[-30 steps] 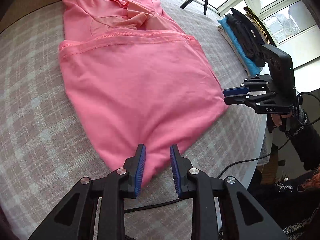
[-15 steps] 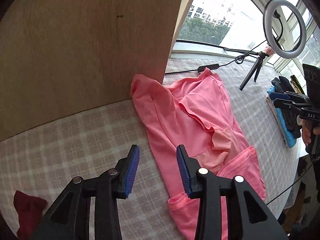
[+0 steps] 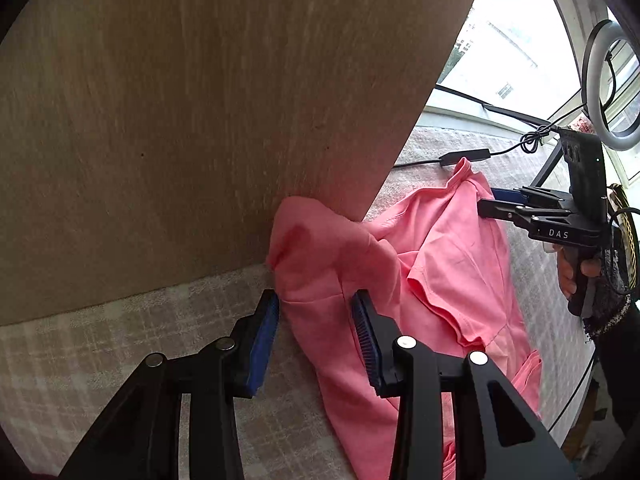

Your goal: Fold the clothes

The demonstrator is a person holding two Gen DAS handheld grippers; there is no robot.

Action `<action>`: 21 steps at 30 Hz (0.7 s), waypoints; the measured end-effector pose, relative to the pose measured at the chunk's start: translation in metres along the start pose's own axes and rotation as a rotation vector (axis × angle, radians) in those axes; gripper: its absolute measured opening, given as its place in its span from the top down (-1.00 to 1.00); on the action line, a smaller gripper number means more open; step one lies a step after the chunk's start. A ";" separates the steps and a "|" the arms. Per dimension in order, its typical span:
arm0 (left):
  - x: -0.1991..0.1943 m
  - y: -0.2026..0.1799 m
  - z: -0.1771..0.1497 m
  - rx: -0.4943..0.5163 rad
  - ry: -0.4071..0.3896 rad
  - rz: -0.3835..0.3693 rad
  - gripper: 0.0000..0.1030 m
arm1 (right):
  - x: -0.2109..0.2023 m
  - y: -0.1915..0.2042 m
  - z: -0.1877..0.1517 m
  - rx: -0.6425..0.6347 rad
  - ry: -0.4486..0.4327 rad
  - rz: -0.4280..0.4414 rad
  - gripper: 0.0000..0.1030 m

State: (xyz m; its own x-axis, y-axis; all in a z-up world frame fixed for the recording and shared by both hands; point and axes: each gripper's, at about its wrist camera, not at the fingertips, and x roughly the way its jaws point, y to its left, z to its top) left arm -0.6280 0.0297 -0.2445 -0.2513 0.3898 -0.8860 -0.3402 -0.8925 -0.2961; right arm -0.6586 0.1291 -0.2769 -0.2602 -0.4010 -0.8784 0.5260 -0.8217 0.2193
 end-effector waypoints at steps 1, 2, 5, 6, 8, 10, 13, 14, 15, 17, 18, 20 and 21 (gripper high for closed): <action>0.003 0.000 0.000 0.000 0.006 0.001 0.29 | 0.002 0.000 0.002 -0.003 -0.005 0.005 0.13; 0.005 0.000 0.001 -0.003 0.010 0.003 0.29 | 0.002 0.001 0.004 -0.006 -0.014 0.011 0.10; 0.010 0.000 0.003 -0.015 0.011 0.000 0.28 | 0.006 0.003 0.008 -0.009 -0.039 0.024 -0.02; 0.011 0.000 0.003 -0.018 0.005 -0.005 0.28 | 0.007 0.006 0.007 -0.016 -0.049 0.021 -0.02; 0.009 -0.003 0.002 -0.008 -0.011 -0.012 0.33 | 0.008 0.011 0.004 -0.041 -0.065 0.020 -0.02; 0.007 -0.008 0.000 0.015 -0.027 -0.020 0.88 | 0.009 0.015 0.002 -0.057 -0.073 0.024 0.40; -0.001 -0.015 -0.004 0.054 -0.059 -0.014 0.89 | 0.004 0.011 0.001 -0.007 -0.077 0.078 0.84; -0.007 -0.018 -0.006 0.062 -0.069 -0.018 0.89 | 0.000 0.009 0.001 0.012 -0.089 0.099 0.85; -0.014 -0.020 -0.007 0.069 -0.081 -0.023 0.89 | -0.007 0.010 0.000 0.021 -0.107 0.107 0.86; -0.030 -0.026 -0.011 0.086 -0.109 -0.034 0.89 | -0.026 0.013 0.000 0.027 -0.148 0.134 0.86; -0.039 -0.029 -0.014 0.098 -0.122 -0.037 0.89 | -0.036 0.015 -0.001 0.031 -0.158 0.160 0.86; -0.059 -0.038 -0.025 0.131 -0.150 -0.050 0.89 | -0.058 0.020 -0.008 0.032 -0.184 0.189 0.86; -0.069 -0.043 -0.032 0.147 -0.164 -0.057 0.89 | -0.072 0.024 -0.014 0.024 -0.205 0.190 0.86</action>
State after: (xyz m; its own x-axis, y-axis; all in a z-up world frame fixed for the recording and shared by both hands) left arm -0.5668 0.0338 -0.1817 -0.3679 0.4811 -0.7957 -0.4837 -0.8299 -0.2781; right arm -0.6162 0.1442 -0.2145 -0.3184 -0.6199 -0.7171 0.5625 -0.7325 0.3834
